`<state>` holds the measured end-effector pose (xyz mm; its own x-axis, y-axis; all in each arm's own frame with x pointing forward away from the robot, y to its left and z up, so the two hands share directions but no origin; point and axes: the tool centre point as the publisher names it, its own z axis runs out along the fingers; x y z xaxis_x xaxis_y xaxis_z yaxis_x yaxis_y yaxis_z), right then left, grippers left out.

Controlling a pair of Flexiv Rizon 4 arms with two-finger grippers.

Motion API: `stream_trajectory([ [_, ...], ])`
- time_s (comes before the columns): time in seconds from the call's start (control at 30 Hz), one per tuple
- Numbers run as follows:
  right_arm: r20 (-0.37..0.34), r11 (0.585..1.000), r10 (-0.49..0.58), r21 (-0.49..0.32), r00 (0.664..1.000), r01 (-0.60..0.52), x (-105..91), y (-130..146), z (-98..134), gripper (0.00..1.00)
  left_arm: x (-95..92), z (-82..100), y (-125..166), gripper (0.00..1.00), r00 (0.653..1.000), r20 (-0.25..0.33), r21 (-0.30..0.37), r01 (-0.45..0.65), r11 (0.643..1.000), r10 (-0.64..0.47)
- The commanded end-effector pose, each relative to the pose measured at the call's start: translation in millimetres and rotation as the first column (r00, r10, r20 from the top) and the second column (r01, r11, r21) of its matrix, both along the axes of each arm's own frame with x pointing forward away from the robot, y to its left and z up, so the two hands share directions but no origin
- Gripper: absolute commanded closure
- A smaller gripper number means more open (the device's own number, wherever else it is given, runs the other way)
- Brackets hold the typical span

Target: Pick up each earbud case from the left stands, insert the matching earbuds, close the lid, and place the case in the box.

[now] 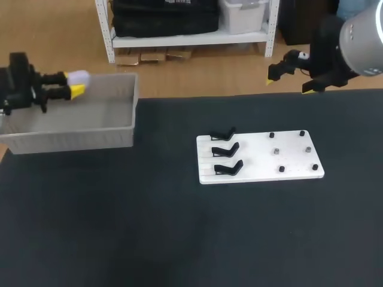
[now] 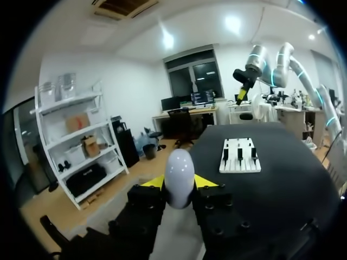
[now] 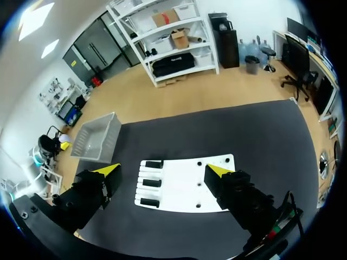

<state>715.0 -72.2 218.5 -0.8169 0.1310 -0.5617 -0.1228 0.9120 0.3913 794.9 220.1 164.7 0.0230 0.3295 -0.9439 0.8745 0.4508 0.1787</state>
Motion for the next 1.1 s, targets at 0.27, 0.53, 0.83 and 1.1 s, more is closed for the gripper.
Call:
stream_trajectory([
  [0.27, 0.052, 1.0, -0.027, 0.004, 0.998, 0.027, -2.6, 1.5, -1.4, 0.0, 48.4, -75.5, -1.1, 1.0, 0.991, -0.13, -0.032, 0.038, 0.999, -0.042],
  [0.53, 0.052, 1.0, -0.027, 0.004, 0.998, 0.027, -2.6, 1.5, -1.4, 0.0, 57.5, -87.7, -4.1, 0.0, 0.984, -0.168, -0.042, 0.049, 0.998, -0.056],
  [0.83, 0.052, 1.0, -0.027, 0.004, 0.998, 0.027, -2.6, 1.5, -1.4, 0.0, 31.3, -48.7, -18.8, 0.0, 0.989, -0.126, 0.012, 0.074, 0.997, -0.072],
  [1.1, 0.124, 0.992, 0.083, 0.084, 0.989, -0.093, -9.5, -6.4, -1.0, 0.0, -4.6, -28.1, -52.1, 0.0, 0.99, -0.121, 0.031, 0.075, 0.997, -0.071],
])
